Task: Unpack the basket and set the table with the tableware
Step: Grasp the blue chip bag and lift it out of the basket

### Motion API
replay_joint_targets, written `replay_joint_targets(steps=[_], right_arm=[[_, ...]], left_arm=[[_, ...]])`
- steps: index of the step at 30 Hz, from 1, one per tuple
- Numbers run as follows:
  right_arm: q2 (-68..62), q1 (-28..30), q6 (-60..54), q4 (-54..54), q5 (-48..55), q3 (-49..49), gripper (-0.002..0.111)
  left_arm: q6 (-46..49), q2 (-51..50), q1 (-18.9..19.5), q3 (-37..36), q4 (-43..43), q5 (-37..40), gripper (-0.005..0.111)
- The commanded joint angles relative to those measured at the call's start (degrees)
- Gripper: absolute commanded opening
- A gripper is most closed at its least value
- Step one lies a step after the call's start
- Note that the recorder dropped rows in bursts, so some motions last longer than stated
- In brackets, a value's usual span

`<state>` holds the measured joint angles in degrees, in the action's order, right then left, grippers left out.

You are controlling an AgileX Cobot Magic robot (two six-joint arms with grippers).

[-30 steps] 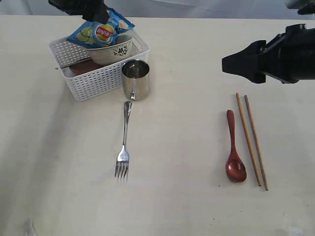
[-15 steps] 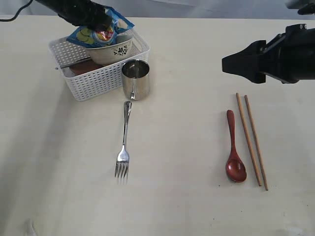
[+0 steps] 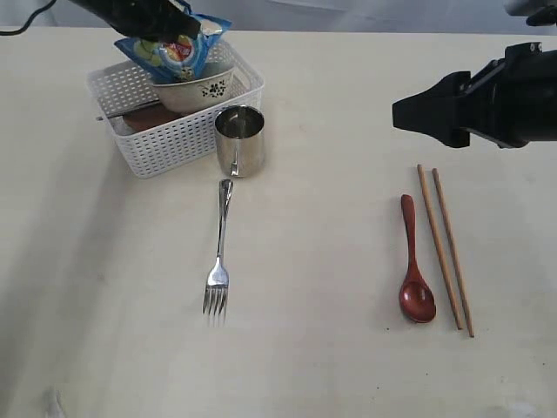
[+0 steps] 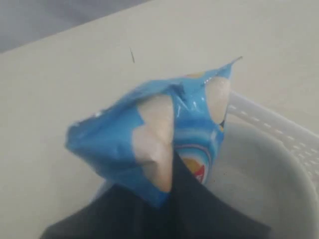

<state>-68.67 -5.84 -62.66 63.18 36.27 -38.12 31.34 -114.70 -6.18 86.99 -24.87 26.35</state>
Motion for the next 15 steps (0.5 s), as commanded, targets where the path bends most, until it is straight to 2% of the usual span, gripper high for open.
replay_joint_targets(steps=[1,5,9,13,15], right_arm=[[0.0,0.31,-0.43,-0.06,0.13,-0.34,0.061],[0.0,0.31,-0.43,-0.06,0.13,-0.34,0.061],[0.0,0.31,-0.43,-0.06,0.13,-0.34,0.061],[0.0,0.31,-0.43,-0.06,0.13,-0.34,0.061],[0.0,0.31,-0.18,-0.06,0.12,-0.34,0.061]], left_arm=[[-0.53,4.65,0.23,0.21,0.05,1.82,0.0],[-0.53,9.79,0.23,0.21,0.05,6.09,0.0],[-0.53,14.32,0.23,0.21,-2.5,15.45,0.0],[1.89,17.47,0.23,-0.28,-8.98,28.41,0.0],[5.25,18.16,0.08,-2.16,-14.48,32.4,0.0]])
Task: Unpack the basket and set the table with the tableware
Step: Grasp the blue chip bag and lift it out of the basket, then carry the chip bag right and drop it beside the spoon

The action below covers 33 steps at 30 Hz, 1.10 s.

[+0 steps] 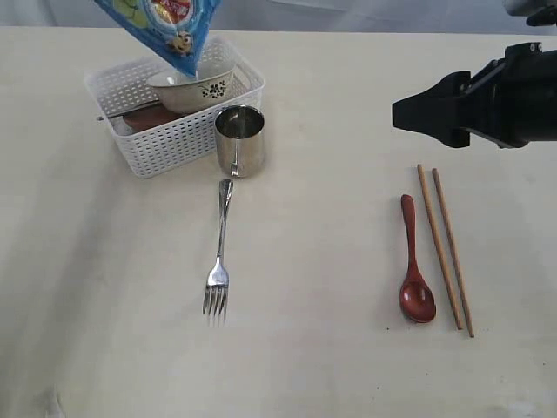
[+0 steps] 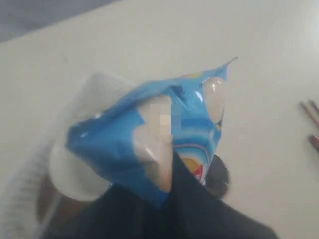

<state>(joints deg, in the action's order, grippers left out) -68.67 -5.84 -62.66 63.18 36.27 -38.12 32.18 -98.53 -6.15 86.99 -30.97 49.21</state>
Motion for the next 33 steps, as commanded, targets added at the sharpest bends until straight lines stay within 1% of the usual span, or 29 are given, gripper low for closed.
replay_joint_targets(steps=[1,3,7,11,13,15,18,21,22,25,28,31,33], right_arm=[[0.0,0.31,-0.18,-0.06,0.12,-0.34,0.061],[0.0,0.31,0.19,-0.06,0.24,-0.34,0.061],[0.0,0.31,2.03,-0.21,0.24,-0.34,0.061],[0.0,0.31,2.76,-0.77,0.24,-0.34,0.061],[0.0,0.31,3.89,-2.07,-0.16,-0.34,0.061],[0.12,0.31,7.36,-5.5,-1.36,-0.34,0.061],[0.35,0.31,14.72,-11.58,-3.52,-0.34,0.061],[0.35,0.31,19.06,-15.6,-4.04,-0.34,0.061],[0.35,0.31,19.57,-16.05,-4.04,-0.34,0.061],[0.35,0.31,19.98,-16.5,-4.04,-0.34,0.061],[0.35,0.31,19.98,-16.64,-4.28,-0.34,0.061],[0.35,0.31,19.98,-16.76,-4.53,-0.34,0.061],[0.35,0.31,19.98,-16.76,-4.53,-0.34,0.061]], left_arm=[[6.87,2.37,-0.41,-3.58,-11.44,10.34,0.0],[10.37,2.75,-2.01,-6.38,-15.61,10.03,0.0],[11.49,2.5,-8.69,-10.92,-16.21,3.02,0.0],[7.79,0.75,-16.43,-11.9,-17.57,-8.34,0.0],[5.44,-0.24,-19.79,-11.9,-19.07,-17.31,0.0],[0.63,-1.83,-22.22,-11.9,-20.06,-25.46,0.0],[-3.93,-5.07,-23.44,-11.9,-24.19,-31.98,0.0],[-3.97,-9.53,-23.56,-11.56,-31.44,-33.47,0.0],[-3.7,-10.79,-23.56,-11.08,-32.32,-33.58,0.0],[-3.79,-15.06,-23.56,-8.23,-33.4,-30.74,0.0],[-3.79,-19.5,-23.56,-3.85,-33.93,-26.94,0.0],[-4.2,-23.01,-23.56,0.45,-33.93,-26.2,0.001],[-5.31,-24.86,-23.39,2.19,-33.93,-26.2,0.004]])
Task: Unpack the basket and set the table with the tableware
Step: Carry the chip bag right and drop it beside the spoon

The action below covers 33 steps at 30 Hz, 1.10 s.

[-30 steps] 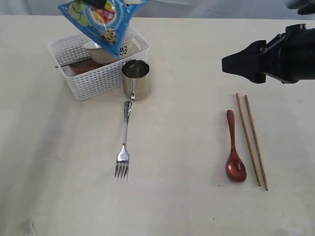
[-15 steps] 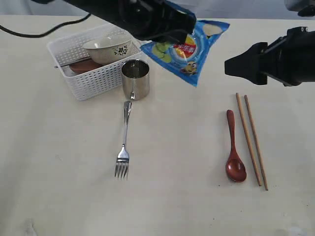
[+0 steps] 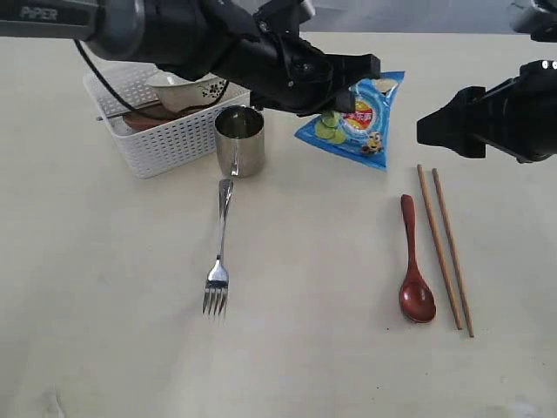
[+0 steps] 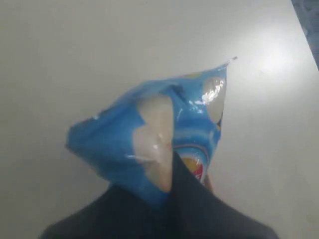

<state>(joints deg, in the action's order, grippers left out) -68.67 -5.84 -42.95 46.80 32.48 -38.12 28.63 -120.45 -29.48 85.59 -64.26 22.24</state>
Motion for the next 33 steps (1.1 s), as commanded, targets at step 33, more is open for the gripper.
replay_joint_targets(steps=[33], right_arm=[[0.35,0.31,0.53,-0.28,0.63,-0.34,0.061]], left_arm=[[-3.4,8.76,1.89,4.13,6.34,4.62,0.04]])
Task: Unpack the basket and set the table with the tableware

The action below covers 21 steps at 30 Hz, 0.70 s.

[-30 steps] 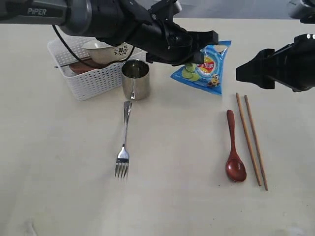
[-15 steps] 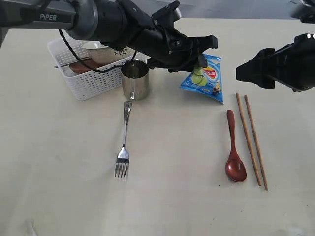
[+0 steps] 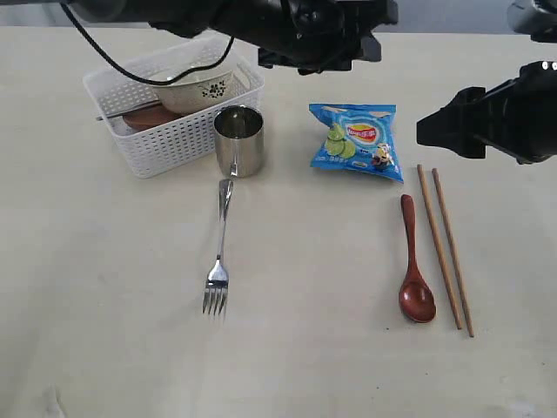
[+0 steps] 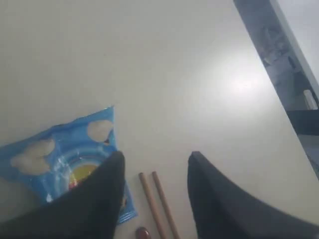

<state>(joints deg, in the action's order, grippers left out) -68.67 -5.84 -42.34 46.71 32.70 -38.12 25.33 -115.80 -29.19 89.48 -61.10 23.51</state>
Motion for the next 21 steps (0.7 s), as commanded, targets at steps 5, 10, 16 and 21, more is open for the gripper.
replay_joint_targets(steps=[5,10,16,21], right_arm=[[-0.78,0.31,-0.08,2.49,-6.29,-0.34,0.033],[-8.11,0.06,-0.47,2.99,-11.67,-3.16,-0.001],[-24.96,-5.43,-0.47,2.99,-13.19,-14.45,-0.001],[-35.41,-7.03,0.3,2.99,-12.04,-22.22,-0.001]], left_arm=[[-0.1,9.54,5.26,0.24,13.29,11.72,0.04],[-0.1,14.16,8.66,-0.41,23.34,17.59,0.016],[2.99,19.39,11.26,-7.78,23.34,12.17,0.0],[7.12,24.64,12.01,-16.72,23.49,6.28,0.0]])
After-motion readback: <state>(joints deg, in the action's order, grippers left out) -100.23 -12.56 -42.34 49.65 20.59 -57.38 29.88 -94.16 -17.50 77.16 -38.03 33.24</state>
